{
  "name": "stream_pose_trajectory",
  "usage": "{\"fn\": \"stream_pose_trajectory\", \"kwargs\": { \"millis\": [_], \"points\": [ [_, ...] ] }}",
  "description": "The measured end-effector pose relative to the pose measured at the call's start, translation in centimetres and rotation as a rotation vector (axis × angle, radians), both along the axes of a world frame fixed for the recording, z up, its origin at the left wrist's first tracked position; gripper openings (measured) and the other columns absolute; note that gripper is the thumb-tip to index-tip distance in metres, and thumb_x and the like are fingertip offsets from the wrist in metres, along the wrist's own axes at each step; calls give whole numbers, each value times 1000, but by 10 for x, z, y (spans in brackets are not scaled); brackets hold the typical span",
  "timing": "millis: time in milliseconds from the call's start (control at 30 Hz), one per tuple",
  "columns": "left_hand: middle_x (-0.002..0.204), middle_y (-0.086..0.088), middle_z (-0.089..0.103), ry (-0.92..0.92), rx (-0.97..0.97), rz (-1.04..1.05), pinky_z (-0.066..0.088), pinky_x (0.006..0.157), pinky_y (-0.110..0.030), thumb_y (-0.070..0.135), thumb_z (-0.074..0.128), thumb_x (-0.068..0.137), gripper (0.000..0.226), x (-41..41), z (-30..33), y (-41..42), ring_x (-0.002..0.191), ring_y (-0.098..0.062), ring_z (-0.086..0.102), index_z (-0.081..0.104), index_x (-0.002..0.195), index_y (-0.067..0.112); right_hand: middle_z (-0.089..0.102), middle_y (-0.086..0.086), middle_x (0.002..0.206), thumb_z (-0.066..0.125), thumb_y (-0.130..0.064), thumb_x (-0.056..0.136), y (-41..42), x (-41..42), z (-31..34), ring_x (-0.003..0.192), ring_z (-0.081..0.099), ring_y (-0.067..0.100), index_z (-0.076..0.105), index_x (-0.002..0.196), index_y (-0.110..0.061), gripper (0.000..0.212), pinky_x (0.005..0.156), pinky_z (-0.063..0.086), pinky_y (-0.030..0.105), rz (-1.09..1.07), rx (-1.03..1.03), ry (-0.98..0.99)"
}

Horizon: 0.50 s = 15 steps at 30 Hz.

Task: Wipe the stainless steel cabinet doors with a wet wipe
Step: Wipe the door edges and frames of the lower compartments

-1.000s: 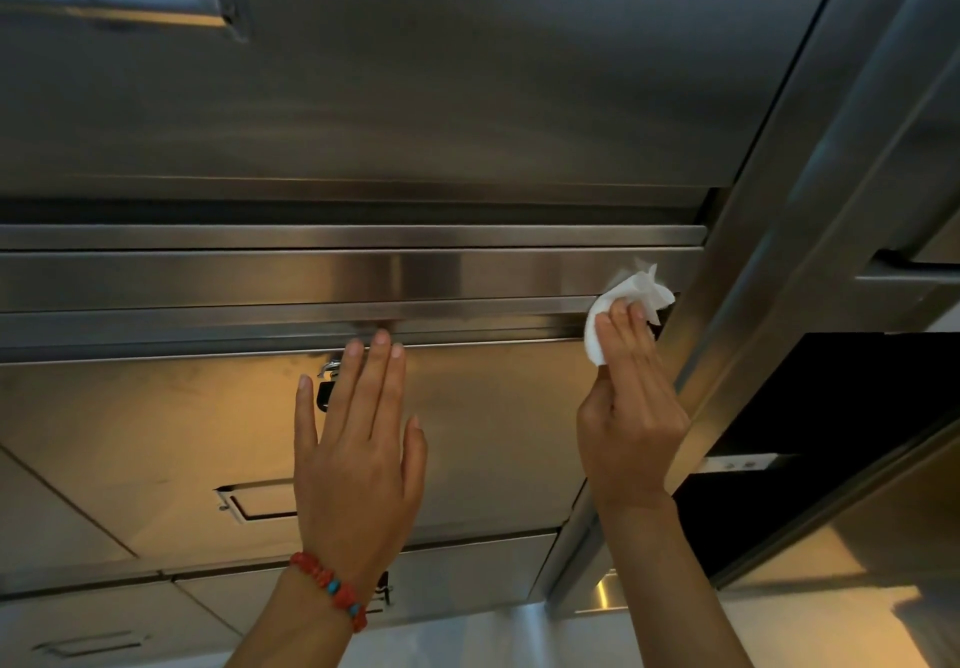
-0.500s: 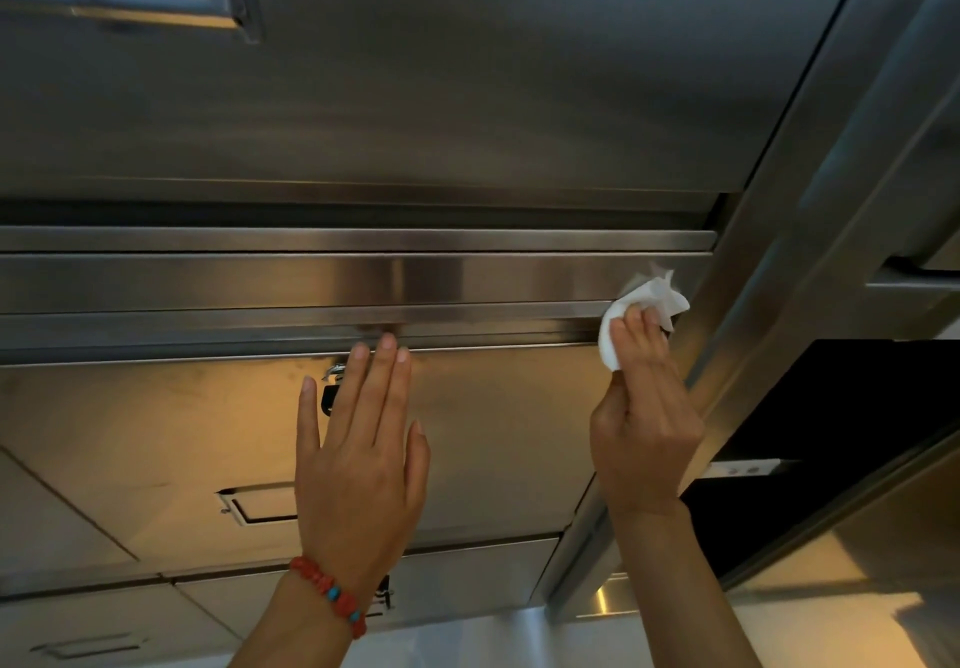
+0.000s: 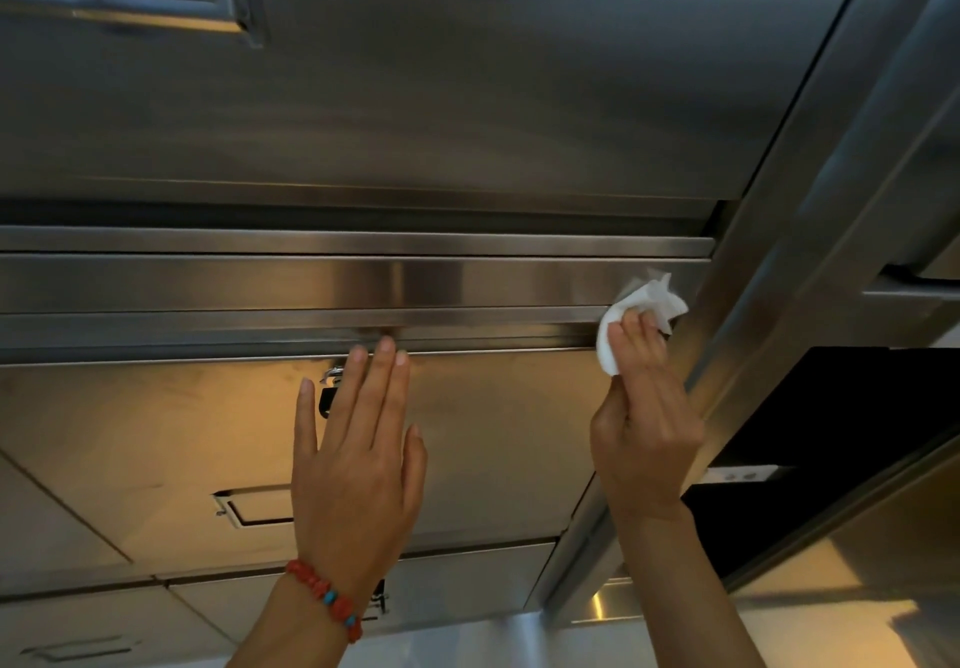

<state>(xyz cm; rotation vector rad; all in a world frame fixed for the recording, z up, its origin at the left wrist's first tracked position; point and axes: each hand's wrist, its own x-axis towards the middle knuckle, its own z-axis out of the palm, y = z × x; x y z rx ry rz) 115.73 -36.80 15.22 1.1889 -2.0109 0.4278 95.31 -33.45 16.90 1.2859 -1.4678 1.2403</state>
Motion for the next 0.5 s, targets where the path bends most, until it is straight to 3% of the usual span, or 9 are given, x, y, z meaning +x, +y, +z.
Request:
{"fn": "stream_pose_trajectory", "kwargs": {
  "millis": [500],
  "points": [
    [142, -11, 39, -8, 0, 2, 17, 110, -49, 24, 36, 89, 50, 2, 2, 1, 133, -22, 31, 42, 135, 4, 63, 23, 113, 38, 0, 99, 1, 3, 2, 109, 59, 36, 65, 105, 12, 30, 85, 54, 47, 8, 26, 12]
  ]
}}
